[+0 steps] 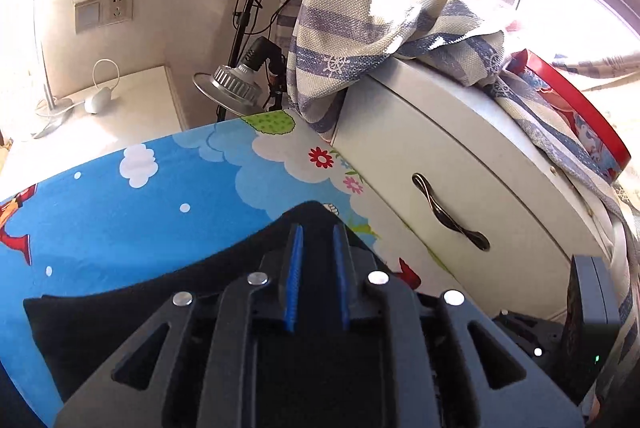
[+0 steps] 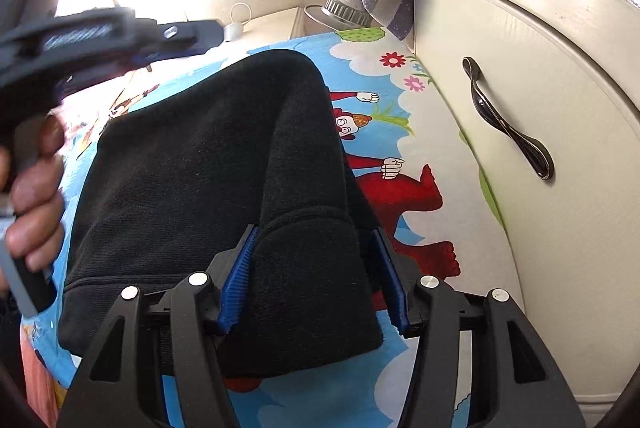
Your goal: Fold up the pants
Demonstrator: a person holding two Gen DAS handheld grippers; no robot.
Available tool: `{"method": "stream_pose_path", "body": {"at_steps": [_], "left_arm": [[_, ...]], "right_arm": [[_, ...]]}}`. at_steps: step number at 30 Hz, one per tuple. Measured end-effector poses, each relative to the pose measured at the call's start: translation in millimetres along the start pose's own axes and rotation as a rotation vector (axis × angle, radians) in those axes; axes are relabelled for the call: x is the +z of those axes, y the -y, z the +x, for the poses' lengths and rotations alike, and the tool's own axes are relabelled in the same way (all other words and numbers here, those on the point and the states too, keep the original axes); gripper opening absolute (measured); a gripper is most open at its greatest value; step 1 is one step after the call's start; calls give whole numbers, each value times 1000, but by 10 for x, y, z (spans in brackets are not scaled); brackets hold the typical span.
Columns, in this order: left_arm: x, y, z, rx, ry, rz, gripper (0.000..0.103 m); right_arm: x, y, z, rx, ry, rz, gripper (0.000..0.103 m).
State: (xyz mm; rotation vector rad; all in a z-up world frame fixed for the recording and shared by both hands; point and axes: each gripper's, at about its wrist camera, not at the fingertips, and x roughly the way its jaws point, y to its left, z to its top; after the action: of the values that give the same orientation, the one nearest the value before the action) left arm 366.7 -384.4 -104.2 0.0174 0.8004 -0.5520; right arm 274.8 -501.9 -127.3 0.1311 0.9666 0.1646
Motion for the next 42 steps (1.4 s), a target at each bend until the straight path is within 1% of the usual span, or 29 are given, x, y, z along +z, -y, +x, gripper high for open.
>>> {"method": "stream_pose_path", "body": {"at_steps": [3,6,8,9,10,12,13,14,15,16,19,22,25,27,29,34,38,42], "left_arm": [[-434,136,-286,19,-7,19,16],[-902,216,-461,75,-31,36,16],[-1182,146,-529,121,-60,0,16],[-1309,95,-575,137,-62,-26,16],[-1412,65,-663,139,-38,-45,16],[-1543,24,-815,144,-23,-61,18],[-1585,17,-869,150,-23,-63,19],[-1626,8,-910,164,-25,-62,24],[-1670,-9,-935,181,-32,-60,32],[-1723,-28,-957,187,-36,-66,33],[-1863,-102,-1023,183,-37,-106,34],[-1942,-121,-1071,196,-36,-113,34],[-1998,-141,-1093,200,-38,-124,33],[-2018,-150,-1100,200,-41,-134,33],[-2023,-152,-1102,201,-43,-135,33],[-2042,-158,-1124,199,-45,-145,33],[-2062,-166,-1149,198,-42,-153,33],[-2056,-162,-1150,199,-41,-158,33]], "right_arm": [[-6,6,4,-5,3,2,54],[-18,16,2,-8,7,3,55],[-20,1,-3,-16,10,0,56],[-22,-10,-11,-22,11,-4,58],[-23,-21,-15,-28,11,-8,59],[-35,-38,-25,-43,18,-15,59],[-37,-42,-27,-47,20,-15,60],[-42,-43,-31,-50,21,-13,60],[-47,-45,-37,-53,23,-13,61],[-50,-50,-39,-59,25,-14,62],[-67,-68,-52,-75,33,-22,64],[-73,-84,-59,-88,36,-28,65],[-77,-96,-70,-107,40,-32,70],[-74,-95,-82,-135,47,-29,82],[-72,-91,-96,-157,54,-29,87],[-54,-147,-212,-196,72,-39,88],[-33,-278,-435,-242,129,-67,88],[4,-377,-649,-233,180,-67,88]]}}
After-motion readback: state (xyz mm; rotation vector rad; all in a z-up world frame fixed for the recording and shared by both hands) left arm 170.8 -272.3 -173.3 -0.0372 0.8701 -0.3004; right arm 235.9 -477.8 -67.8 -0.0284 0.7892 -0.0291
